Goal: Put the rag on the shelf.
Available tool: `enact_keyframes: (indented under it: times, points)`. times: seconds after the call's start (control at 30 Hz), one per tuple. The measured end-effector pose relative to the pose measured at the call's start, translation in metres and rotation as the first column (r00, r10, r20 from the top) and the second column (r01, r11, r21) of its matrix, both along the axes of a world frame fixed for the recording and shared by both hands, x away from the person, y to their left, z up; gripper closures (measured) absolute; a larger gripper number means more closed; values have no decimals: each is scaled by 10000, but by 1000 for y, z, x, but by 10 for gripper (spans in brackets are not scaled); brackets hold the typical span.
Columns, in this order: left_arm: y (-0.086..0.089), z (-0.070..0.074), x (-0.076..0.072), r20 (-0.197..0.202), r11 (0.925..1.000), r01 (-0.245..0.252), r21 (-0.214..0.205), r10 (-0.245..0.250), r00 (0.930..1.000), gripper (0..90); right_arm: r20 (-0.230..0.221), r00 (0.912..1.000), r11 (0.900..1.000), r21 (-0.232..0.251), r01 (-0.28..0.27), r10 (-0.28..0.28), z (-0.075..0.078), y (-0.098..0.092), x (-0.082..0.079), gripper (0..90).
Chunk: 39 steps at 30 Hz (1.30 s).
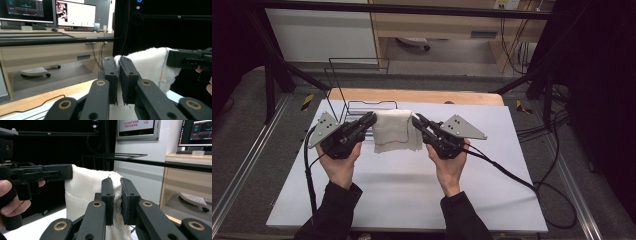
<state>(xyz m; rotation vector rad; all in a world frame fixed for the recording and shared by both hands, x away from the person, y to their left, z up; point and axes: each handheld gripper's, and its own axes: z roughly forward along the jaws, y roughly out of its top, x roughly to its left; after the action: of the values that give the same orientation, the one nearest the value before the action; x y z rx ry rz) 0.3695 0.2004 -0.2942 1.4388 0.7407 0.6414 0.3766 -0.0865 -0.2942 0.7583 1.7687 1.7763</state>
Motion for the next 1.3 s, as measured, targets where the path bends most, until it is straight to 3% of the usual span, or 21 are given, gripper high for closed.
enact_keyframes:
  times: [0.33,1.3]
  points:
    - [6,10,2,306,9995,-220,-231,227,9993,845,259,9997,9997,237,9,-15,10,9,4,823]
    - [37,43,17,648,9952,-746,-627,787,9948,845,794,9968,9996,269,-78,56,42,45,25,823]
